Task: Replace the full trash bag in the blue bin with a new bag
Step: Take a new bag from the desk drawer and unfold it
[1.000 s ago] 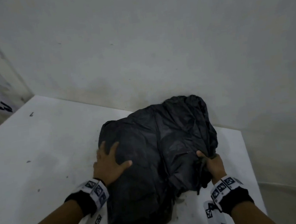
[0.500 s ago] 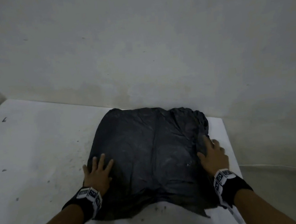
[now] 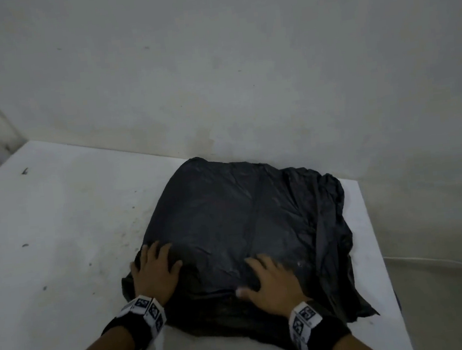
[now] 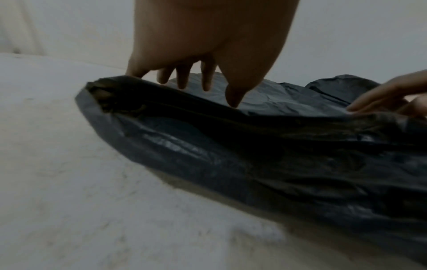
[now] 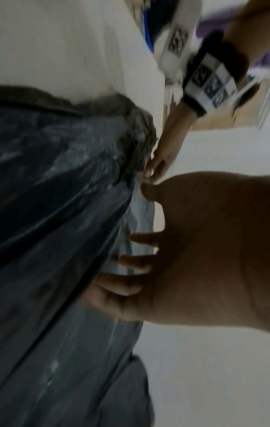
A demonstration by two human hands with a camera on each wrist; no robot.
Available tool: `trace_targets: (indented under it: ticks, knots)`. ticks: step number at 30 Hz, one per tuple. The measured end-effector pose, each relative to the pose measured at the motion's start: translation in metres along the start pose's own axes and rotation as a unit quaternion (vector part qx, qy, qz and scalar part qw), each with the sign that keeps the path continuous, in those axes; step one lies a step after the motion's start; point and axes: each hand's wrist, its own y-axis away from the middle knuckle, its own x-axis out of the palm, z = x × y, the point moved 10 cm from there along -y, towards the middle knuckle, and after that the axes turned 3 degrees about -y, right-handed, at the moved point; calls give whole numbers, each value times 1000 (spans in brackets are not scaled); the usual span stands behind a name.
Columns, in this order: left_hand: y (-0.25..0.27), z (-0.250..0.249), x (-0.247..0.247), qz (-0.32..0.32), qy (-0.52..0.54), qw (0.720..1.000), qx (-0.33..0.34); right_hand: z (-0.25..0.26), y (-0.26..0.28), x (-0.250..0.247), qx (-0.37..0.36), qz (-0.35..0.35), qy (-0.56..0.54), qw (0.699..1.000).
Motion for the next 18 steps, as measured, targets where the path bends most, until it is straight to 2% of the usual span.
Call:
trace_targets:
  ticks: [2, 3, 6, 9, 11, 13, 15, 18]
  knots:
    - [12, 10, -18, -78, 58, 995, 6, 16, 2, 30, -4, 67, 62, 996]
    - [19, 16, -24, -96, 92, 991, 2, 19, 2, 35, 6, 63, 101, 993]
    - [37, 41, -26, -84, 132, 987, -23, 26, -2, 27, 27, -6, 142, 990]
    - [54, 68, -22, -60, 125, 988, -63, 36, -8, 11, -2, -80, 125, 989]
    - [60, 76, -8, -12, 138, 988, -74, 33, -13, -2, 17, -99, 50, 994]
    - [64, 73, 13, 80, 189, 976, -75, 27, -22, -3, 60, -40, -72, 995]
    - [69, 56, 29, 170, 266, 946, -79, 34, -29, -7, 62, 8, -201, 978]
    - [70, 18, 30, 241, 364, 896, -76, 62, -28, -18, 27, 35, -344, 938]
